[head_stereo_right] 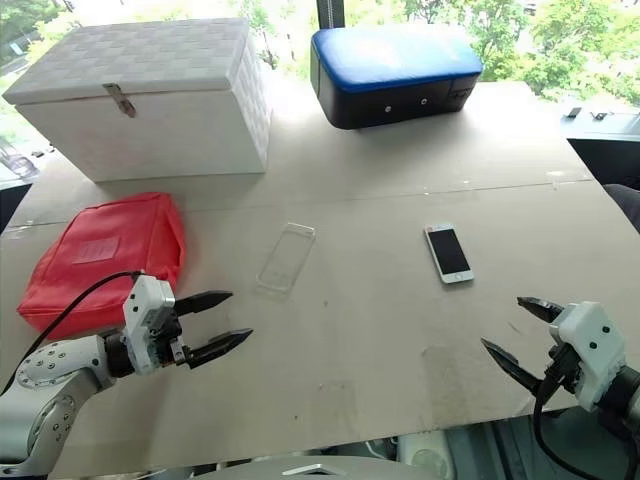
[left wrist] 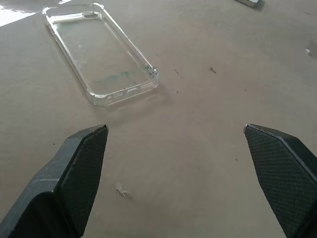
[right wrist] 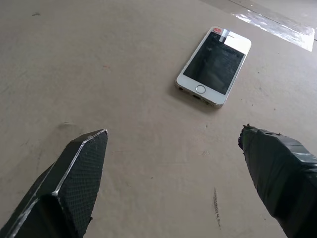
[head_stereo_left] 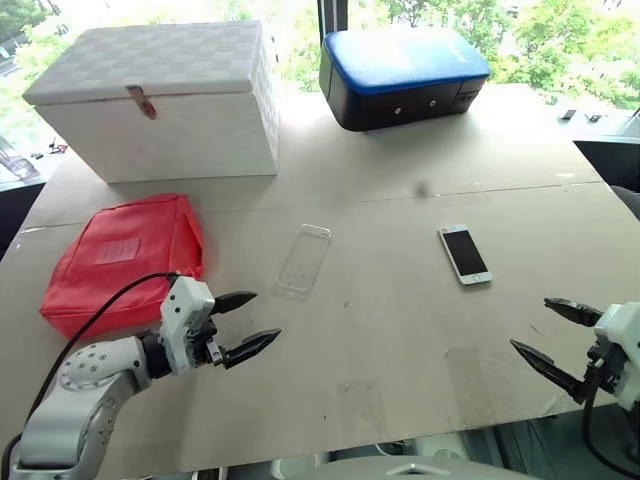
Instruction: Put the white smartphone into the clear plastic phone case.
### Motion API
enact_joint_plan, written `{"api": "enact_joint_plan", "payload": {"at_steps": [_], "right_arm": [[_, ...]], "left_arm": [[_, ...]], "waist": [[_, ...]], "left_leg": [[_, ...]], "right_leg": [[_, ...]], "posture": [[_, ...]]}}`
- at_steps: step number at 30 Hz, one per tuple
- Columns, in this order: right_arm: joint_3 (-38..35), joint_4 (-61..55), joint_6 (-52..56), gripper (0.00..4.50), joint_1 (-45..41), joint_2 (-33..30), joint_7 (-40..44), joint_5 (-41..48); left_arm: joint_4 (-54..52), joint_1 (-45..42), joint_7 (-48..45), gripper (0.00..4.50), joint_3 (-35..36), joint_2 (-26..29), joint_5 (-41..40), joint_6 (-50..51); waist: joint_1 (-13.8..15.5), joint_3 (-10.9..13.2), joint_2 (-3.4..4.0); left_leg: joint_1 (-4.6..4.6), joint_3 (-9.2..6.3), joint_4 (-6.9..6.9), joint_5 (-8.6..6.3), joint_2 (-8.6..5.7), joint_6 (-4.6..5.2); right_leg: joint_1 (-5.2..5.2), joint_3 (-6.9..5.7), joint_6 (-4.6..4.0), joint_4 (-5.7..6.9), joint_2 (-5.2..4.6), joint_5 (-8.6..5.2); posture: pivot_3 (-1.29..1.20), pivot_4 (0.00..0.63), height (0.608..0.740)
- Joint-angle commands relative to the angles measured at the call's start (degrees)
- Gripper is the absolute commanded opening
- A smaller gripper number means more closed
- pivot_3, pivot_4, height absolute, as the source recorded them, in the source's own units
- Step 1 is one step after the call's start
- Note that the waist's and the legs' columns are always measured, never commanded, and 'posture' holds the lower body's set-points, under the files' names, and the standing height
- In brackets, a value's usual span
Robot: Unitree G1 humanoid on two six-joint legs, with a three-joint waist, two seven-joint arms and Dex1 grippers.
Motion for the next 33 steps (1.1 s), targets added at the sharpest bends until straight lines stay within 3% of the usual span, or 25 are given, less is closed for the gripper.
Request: {"api": "enact_joint_plan", "payload": {"at_steps": [1, 10, 18, 22, 23, 24, 29, 33], "right_arm": [[0.05, -1.27, -0.85, 4.50, -2.24, 1.23, -2.19, 0.89], [4.81, -8.63, 5.57, 4.50, -9.68, -1.30, -4.17, 8.09], [3.90, -15.02, 7.58, 4.50, -7.06, -3.63, -4.15, 13.11], [2.75, -17.41, 6.90, 4.50, -4.22, -3.12, -4.55, 13.61], [2.36, -17.99, 6.79, 4.50, -3.68, -2.89, -4.83, 13.86], [2.07, -18.43, 6.72, 4.50, -3.21, -2.73, -5.09, 14.08], [3.60, -19.95, 6.25, 4.50, -2.22, -1.96, -7.10, 13.00], [6.13, -19.93, 6.34, 4.50, -3.77, -2.04, -8.74, 12.29]], "left_arm": [[0.78, -4.11, -0.73, 4.46, -1.40, 1.34, 1.24, -1.45], [16.33, -26.79, -12.05, 4.46, -14.68, 8.21, 11.62, -8.30], [33.94, -40.30, -17.40, 4.46, -27.41, 4.79, 23.24, -19.42], [37.28, -41.78, -19.19, 3.21, -30.91, 3.99, 26.01, -18.71], [37.04, -41.77, -18.85, 3.07, -30.94, 3.78, 25.79, -16.84], [36.51, -41.88, -18.02, 2.51, -30.67, 3.37, 25.35, -13.93], [20.73, -40.72, -10.83, 0.27, -27.76, 1.98, 16.36, 20.29], [9.90, -42.98, 1.37, 0.12, -26.20, -4.70, 13.64, 41.82]], "waist": [[0.00, 0.00, 0.00], [0.44, -0.01, 0.19], [0.73, -0.02, 0.09], [0.97, -0.12, -0.06], [0.94, -0.13, -0.06], [0.81, -0.17, -0.07], [-0.03, -0.24, -0.14], [0.40, -0.24, -0.15]], "left_leg": [[0.01, 0.00, 0.01, -0.01, 0.00, 0.01], [0.16, -0.07, 0.14, 0.03, 0.00, 0.02], [0.01, 0.09, 0.08, 0.08, -0.07, -0.15], [0.05, 0.30, 0.20, -0.19, -0.08, 0.29], [0.11, 0.34, 0.24, -0.21, -0.07, 0.33], [0.14, 0.35, 0.24, -0.21, -0.07, 0.34], [0.28, 0.20, 0.27, -0.22, -0.01, 0.35], [0.29, 0.12, 0.36, -0.21, -0.05, 0.34]], "right_leg": [[0.00, 0.00, 0.00, 0.00, -0.01, 0.00], [0.14, -0.07, -0.02, 0.11, 0.10, 0.04], [0.10, 0.09, 0.35, 0.00, 0.46, 0.07], [0.12, 0.14, 0.46, 0.00, 0.40, 0.03], [0.14, 0.16, 0.47, 0.02, 0.39, 0.03], [0.14, 0.18, 0.46, 0.04, 0.38, 0.03], [0.23, 0.31, 0.31, 0.26, 0.31, -0.05], [0.25, 0.32, 0.36, 0.39, 0.33, -0.03]], "posture": [[0.00, 0.150, 0.740], [0.00, 0.150, 0.740], [0.00, 0.150, 0.740], [0.00, 0.150, 0.740], [0.00, 0.150, 0.740], [0.00, 0.150, 0.740], [0.00, 0.150, 0.740], [0.00, 0.150, 0.740]]}}
